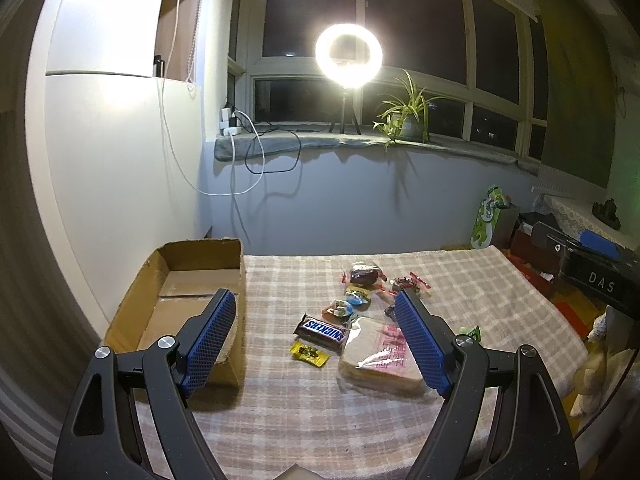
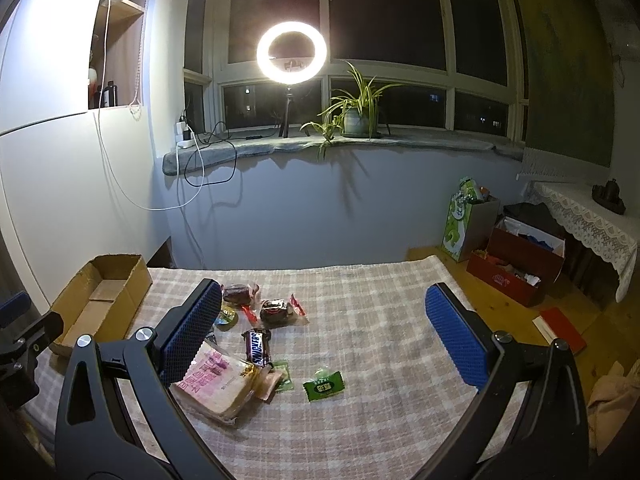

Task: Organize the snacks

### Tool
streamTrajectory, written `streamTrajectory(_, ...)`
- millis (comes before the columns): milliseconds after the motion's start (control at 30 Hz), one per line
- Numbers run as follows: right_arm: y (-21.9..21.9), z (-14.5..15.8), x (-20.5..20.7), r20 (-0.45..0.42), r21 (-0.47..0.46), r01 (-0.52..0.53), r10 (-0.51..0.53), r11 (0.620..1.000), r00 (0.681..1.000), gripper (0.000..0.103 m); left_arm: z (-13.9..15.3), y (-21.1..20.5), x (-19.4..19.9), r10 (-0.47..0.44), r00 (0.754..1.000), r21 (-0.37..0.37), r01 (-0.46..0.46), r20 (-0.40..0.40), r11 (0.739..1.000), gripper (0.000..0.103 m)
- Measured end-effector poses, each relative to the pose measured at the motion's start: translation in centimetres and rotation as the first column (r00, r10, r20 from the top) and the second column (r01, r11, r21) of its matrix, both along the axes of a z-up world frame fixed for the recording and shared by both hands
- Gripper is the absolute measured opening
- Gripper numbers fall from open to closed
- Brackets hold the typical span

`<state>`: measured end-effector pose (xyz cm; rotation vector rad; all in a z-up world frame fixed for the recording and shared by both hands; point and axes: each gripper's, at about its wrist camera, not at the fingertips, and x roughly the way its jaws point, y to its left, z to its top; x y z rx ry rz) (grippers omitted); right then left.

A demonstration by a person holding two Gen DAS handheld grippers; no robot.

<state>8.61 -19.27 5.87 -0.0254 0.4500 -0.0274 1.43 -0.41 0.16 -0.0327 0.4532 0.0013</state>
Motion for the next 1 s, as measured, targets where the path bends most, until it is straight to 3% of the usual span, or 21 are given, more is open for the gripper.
streamTrajectory(1000, 0.87, 0.51, 0.6, 0.005, -0.004, -0.01, 0.01, 1.0, 1.0, 0.103, -0.33, 0.45, 0.3, 0.009, 1.0, -0.01, -0.009, -0.009, 1.0, 0.082)
